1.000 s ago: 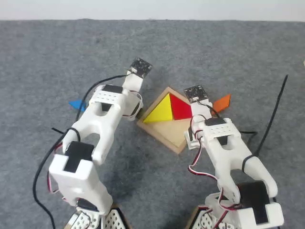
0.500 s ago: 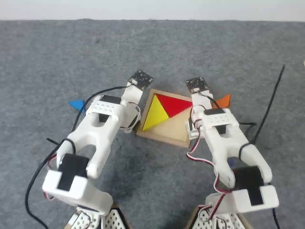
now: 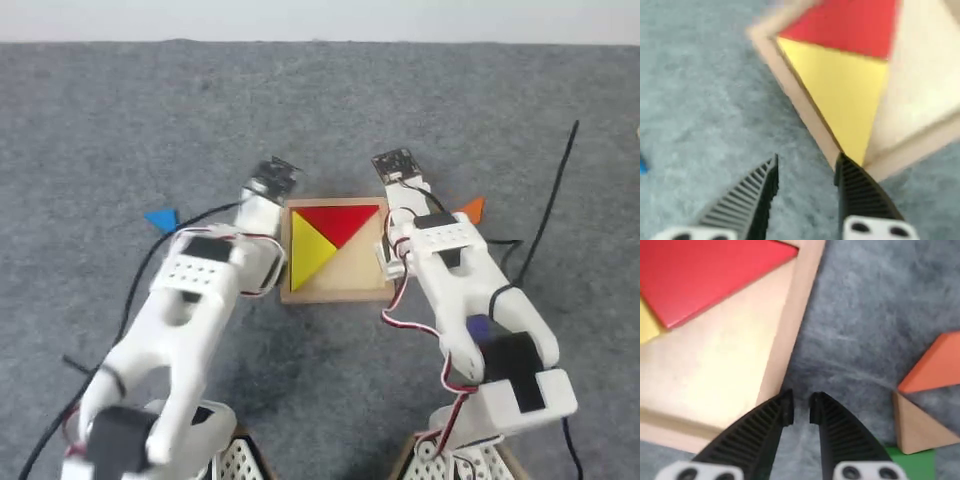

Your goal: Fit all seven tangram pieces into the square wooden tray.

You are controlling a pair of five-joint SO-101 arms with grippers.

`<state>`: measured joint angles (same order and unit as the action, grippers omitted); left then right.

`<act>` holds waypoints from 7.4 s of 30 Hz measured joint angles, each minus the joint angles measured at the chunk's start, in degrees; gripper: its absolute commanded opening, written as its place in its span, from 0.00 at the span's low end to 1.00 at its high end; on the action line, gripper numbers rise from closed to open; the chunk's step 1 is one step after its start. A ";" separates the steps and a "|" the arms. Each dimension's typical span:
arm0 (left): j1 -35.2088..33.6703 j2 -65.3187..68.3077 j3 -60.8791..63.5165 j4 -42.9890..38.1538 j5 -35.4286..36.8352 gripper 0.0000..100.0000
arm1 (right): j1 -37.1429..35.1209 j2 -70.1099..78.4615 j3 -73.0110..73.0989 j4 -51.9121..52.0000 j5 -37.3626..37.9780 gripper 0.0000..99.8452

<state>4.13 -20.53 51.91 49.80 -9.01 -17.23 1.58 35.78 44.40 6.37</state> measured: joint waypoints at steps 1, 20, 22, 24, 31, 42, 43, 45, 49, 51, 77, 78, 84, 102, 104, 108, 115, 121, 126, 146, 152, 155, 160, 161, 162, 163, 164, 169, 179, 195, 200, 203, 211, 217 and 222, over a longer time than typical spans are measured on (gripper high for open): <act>-0.53 -1.05 0.09 0.00 0.97 0.18 | -0.26 -1.58 0.00 0.53 -0.09 0.09; -2.73 -2.29 4.84 -6.42 9.32 0.18 | 16.26 -33.49 2.37 18.29 5.01 0.25; -2.73 -2.29 4.84 -6.42 9.32 0.18 | 15.56 -30.68 2.37 15.74 1.49 0.24; -2.73 -2.29 4.84 -6.42 9.32 0.18 | 14.24 -26.64 2.37 12.22 -3.08 0.22; -2.81 -2.29 4.84 -6.42 9.32 0.18 | 13.80 -8.18 -4.31 6.24 -16.09 0.20; -2.81 -2.29 4.84 -6.42 8.53 0.18 | 15.03 4.22 -12.75 4.22 -28.57 0.20; -2.81 -2.29 5.19 -6.42 8.53 0.18 | 15.30 4.31 -12.75 3.96 -29.10 0.20; -2.81 -2.29 5.45 -6.42 8.00 0.18 | 15.56 4.48 -12.75 3.52 -29.71 0.20; -2.73 -2.64 5.45 -6.42 7.91 0.18 | 15.91 7.12 -12.75 3.43 -29.98 0.19; -2.73 -2.64 5.45 -6.42 7.91 0.18 | 15.91 8.97 -12.75 3.43 -29.98 0.15; -2.73 -2.64 5.63 -6.42 7.91 0.18 | 18.64 10.90 -19.08 3.43 -35.16 0.17; -2.73 -2.64 5.63 -6.42 7.91 0.18 | 18.64 10.90 -19.08 3.43 -35.34 0.17; -2.73 -2.64 5.63 -6.42 7.91 0.18 | 18.46 15.21 -22.51 3.43 -40.35 0.25; -2.73 -2.64 5.63 -6.42 7.74 0.18 | 17.49 21.54 -28.48 3.43 -44.57 0.29; -2.73 -2.64 5.63 -6.42 7.74 0.18 | 17.32 21.63 -29.10 3.43 -44.57 0.28; -2.73 -2.64 5.63 -6.42 7.74 0.18 | 15.56 21.63 -29.45 3.43 -44.57 0.28; -2.73 -2.64 5.63 -6.42 7.74 0.18 | 14.59 21.63 -29.45 3.43 -50.02 0.28; -2.73 -2.64 5.63 -6.42 7.74 0.18 | 14.59 21.63 -29.45 3.43 -50.99 0.17; -2.73 -2.64 5.63 -6.42 7.74 0.18 | 16.18 23.30 -29.89 3.43 -51.16 0.16; -2.73 -2.64 5.63 -6.42 7.65 0.18 | 16.70 26.55 -41.58 18.81 -13.98 0.16; -2.73 -2.64 5.63 -6.42 7.65 0.18 | 16.53 26.55 -41.93 19.78 -5.98 0.16; -2.73 -2.64 5.63 -6.42 7.65 0.18 | 16.62 26.55 -41.93 19.78 -5.10 0.16; -2.73 -2.64 5.63 -6.42 7.65 0.18 | 16.35 26.55 -41.85 19.78 -3.43 0.16; -2.73 -2.64 5.63 -6.42 7.65 0.18 | 16.35 26.55 -41.58 19.78 -1.93 0.16; -2.73 -2.64 5.63 -6.42 7.65 0.18 | 16.35 26.55 -41.32 19.78 -0.26 0.16; -2.73 -2.64 5.63 -6.42 7.65 0.18 | 16.35 26.55 -41.05 19.78 1.32 0.16; -2.73 -2.64 5.63 -6.42 7.65 0.18 | 16.35 26.55 -40.88 19.78 3.08 0.16; -2.73 -2.64 5.63 -6.42 7.65 0.18 | 16.35 26.55 -40.26 19.78 9.76 0.16; -2.73 -2.64 5.63 -6.42 7.65 0.18 | 16.35 26.55 -40.26 19.78 11.96 0.16; -2.73 -2.64 5.63 -6.42 7.65 0.18 | 16.97 22.59 -40.35 23.12 11.69 0.16; -2.73 -2.64 5.63 -6.42 7.65 0.18 | 20.48 21.63 -40.35 23.12 11.60 0.16; -2.73 -2.64 5.63 -6.42 7.65 0.18 | 21.80 21.63 -40.35 23.12 11.60 0.16; -2.73 -2.64 5.63 -6.59 7.65 0.18 | 22.07 28.92 -42.02 21.27 11.60 0.16; -2.20 -2.64 7.82 -9.85 7.74 0.18 | 22.42 30.42 -42.81 20.22 11.60 0.16; -1.67 -2.64 8.00 -10.11 7.56 0.18 | 22.68 30.15 -42.81 20.13 11.08 0.16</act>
<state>2.46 -23.16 59.91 39.69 -1.45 5.45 31.74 -7.03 64.53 17.45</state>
